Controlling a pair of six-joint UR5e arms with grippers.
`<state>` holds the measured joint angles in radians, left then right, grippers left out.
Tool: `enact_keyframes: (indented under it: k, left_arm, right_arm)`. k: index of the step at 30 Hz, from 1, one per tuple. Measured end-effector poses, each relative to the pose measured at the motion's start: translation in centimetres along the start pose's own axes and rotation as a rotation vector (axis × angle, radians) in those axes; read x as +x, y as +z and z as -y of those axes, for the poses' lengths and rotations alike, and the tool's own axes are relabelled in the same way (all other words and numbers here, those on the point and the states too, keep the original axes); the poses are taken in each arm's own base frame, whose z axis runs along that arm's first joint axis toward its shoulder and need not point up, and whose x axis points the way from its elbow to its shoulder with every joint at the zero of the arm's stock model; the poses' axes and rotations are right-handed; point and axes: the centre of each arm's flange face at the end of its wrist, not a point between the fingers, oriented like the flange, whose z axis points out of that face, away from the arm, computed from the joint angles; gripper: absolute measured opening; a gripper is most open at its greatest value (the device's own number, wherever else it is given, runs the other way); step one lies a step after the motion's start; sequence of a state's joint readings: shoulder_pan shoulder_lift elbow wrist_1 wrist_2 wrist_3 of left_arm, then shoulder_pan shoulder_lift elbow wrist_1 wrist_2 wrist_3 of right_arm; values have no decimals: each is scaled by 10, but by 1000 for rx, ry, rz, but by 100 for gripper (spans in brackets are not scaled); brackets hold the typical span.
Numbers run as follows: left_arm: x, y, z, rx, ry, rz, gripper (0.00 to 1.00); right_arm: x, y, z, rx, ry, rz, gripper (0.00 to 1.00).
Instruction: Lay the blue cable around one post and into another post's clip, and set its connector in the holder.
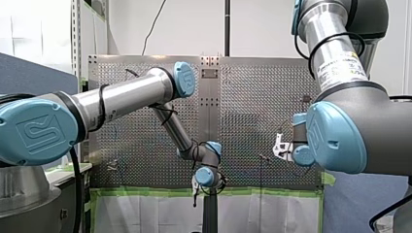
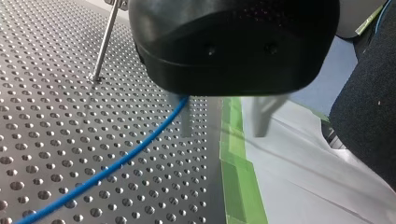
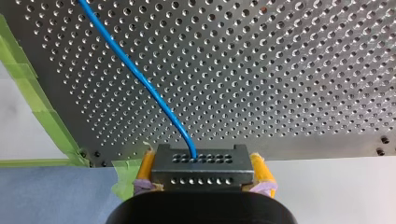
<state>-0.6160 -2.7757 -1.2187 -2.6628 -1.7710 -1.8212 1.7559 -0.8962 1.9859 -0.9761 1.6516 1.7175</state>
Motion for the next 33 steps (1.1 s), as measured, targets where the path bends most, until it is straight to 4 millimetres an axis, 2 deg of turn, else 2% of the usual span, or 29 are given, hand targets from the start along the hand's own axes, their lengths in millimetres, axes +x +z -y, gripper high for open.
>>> enact_keyframes:
  k: [6, 8, 9, 12, 25, 26, 27, 29, 30, 32, 33]
  left_arm:
    - [0, 0, -1, -1, 0, -1, 44]
    - [-1, 0, -1, -2, 1, -1, 44]
    - [-1, 1, -2, -3, 1, -1, 39]
    - [-2, 1, -2, -1, 0, 0, 33]
    - [-10, 0, 1, 11, -1, -2, 27]
    - [-9, 0, 1, 11, 0, -5, 22]
    - [-9, 0, 1, 11, 1, -9, 22]
    - [-9, -1, 2, 11, 1, -13, 13]
    - [-8, -1, 2, 11, 2, -14, 13]
    - [-8, -1, 2, 11, 2, -16, 2]
    - [-8, -2, 3, 12, 3, -16, 2]
  right_arm:
    - [0, 0, 0, 0, -1, -2, 0]
    - [0, 1, 0, 0, 0, -5, 0]
    - [0, 1, 0, 0, 0, -6, 0]
    - [1, 1, 0, -1, -1, -11, 0]
    - [2, 4, -9, -17, -8, -16, 0]
    - [2, 4, -9, -18, -8, -16, 0]
    - [2, 4, -10, -19, -8, -16, 0]
    - [2, 5, -11, -20, -8, -16, 0]
    - [2, 5, -11, -21, -8, -16, 0]
    - [2, 5, -12, -22, -8, -15, 0]
    - [2, 5, -12, -23, -8, -15, 0]
